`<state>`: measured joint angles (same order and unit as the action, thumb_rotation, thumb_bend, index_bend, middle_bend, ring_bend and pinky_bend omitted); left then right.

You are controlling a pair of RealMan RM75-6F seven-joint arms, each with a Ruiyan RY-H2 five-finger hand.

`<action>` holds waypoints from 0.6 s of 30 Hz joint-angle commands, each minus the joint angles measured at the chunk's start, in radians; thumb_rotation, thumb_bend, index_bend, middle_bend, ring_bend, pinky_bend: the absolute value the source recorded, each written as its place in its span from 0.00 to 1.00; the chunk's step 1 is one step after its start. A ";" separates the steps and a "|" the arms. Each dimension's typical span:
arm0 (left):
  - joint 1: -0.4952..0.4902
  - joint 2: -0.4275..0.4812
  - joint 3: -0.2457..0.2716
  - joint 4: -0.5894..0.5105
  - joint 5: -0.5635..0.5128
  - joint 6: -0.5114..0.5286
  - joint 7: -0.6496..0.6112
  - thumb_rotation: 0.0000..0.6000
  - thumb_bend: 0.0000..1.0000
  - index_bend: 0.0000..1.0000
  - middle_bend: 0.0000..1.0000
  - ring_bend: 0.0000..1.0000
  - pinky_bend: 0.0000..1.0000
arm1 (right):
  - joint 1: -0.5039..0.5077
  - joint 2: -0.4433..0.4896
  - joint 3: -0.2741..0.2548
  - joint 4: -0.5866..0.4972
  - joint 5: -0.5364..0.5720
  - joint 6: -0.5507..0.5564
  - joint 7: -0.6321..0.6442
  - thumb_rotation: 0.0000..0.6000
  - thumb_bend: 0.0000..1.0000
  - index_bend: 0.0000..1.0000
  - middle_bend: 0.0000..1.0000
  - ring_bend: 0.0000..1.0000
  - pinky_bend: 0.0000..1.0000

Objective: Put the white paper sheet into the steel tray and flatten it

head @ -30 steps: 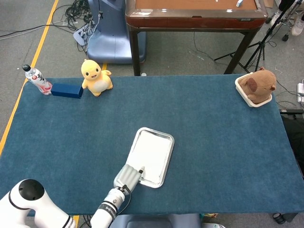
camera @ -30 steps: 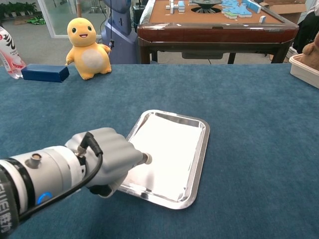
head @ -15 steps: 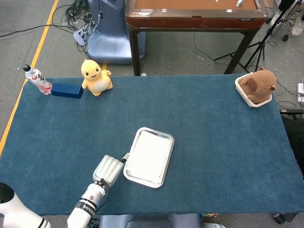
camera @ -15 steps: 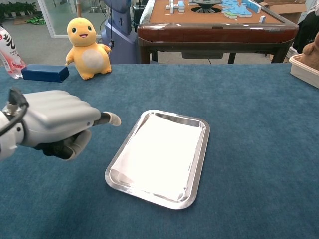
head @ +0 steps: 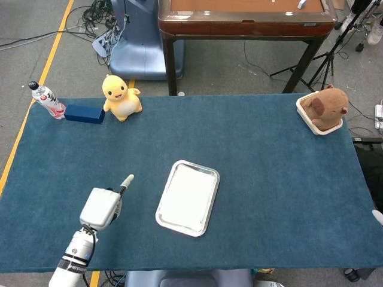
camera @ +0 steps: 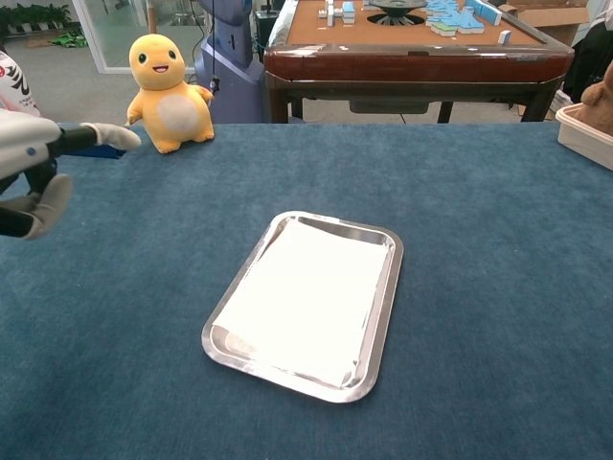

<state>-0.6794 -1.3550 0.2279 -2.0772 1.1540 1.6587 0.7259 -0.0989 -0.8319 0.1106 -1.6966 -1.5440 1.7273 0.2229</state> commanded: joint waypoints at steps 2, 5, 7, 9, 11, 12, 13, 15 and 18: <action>0.111 0.078 0.015 0.131 0.143 0.044 -0.232 1.00 0.57 0.09 0.59 0.48 0.70 | 0.007 -0.007 -0.005 -0.009 -0.007 -0.009 -0.022 1.00 0.00 0.20 0.31 0.16 0.33; 0.155 0.112 0.026 0.205 0.226 0.058 -0.343 1.00 0.52 0.10 0.53 0.44 0.63 | 0.012 -0.012 -0.008 -0.015 -0.009 -0.019 -0.041 1.00 0.00 0.20 0.31 0.16 0.33; 0.175 0.145 0.045 0.258 0.287 0.051 -0.416 1.00 0.52 0.11 0.49 0.42 0.57 | 0.017 -0.017 -0.009 -0.020 -0.010 -0.026 -0.055 1.00 0.00 0.20 0.31 0.16 0.33; 0.192 0.172 0.055 0.302 0.330 0.050 -0.461 1.00 0.52 0.11 0.45 0.39 0.50 | 0.020 -0.021 -0.012 -0.026 -0.013 -0.031 -0.067 1.00 0.00 0.20 0.31 0.16 0.33; 0.218 0.188 0.053 0.350 0.370 0.069 -0.490 1.00 0.52 0.11 0.43 0.38 0.47 | 0.024 -0.028 -0.013 -0.033 -0.016 -0.036 -0.080 1.00 0.00 0.20 0.31 0.16 0.33; 0.231 0.191 0.051 0.368 0.385 0.079 -0.498 1.00 0.52 0.12 0.42 0.37 0.46 | 0.026 -0.031 -0.014 -0.036 -0.017 -0.039 -0.086 1.00 0.00 0.20 0.31 0.16 0.33; 0.248 0.195 0.047 0.387 0.402 0.092 -0.506 1.00 0.52 0.13 0.42 0.37 0.46 | 0.029 -0.035 -0.014 -0.041 -0.017 -0.043 -0.093 1.00 0.00 0.20 0.31 0.16 0.33; 0.273 0.204 0.046 0.394 0.412 0.099 -0.518 1.00 0.52 0.16 0.42 0.37 0.44 | 0.034 -0.044 -0.015 -0.048 -0.016 -0.051 -0.109 1.00 0.00 0.20 0.31 0.16 0.33; 0.309 0.248 0.057 0.355 0.409 0.085 -0.534 1.00 0.52 0.22 0.42 0.37 0.44 | 0.043 -0.059 -0.016 -0.065 -0.008 -0.070 -0.138 1.00 0.00 0.20 0.31 0.16 0.33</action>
<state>-0.3915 -1.1337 0.2777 -1.6998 1.5592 1.7465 0.2060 -0.0603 -0.8846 0.0951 -1.7551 -1.5555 1.6648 0.0927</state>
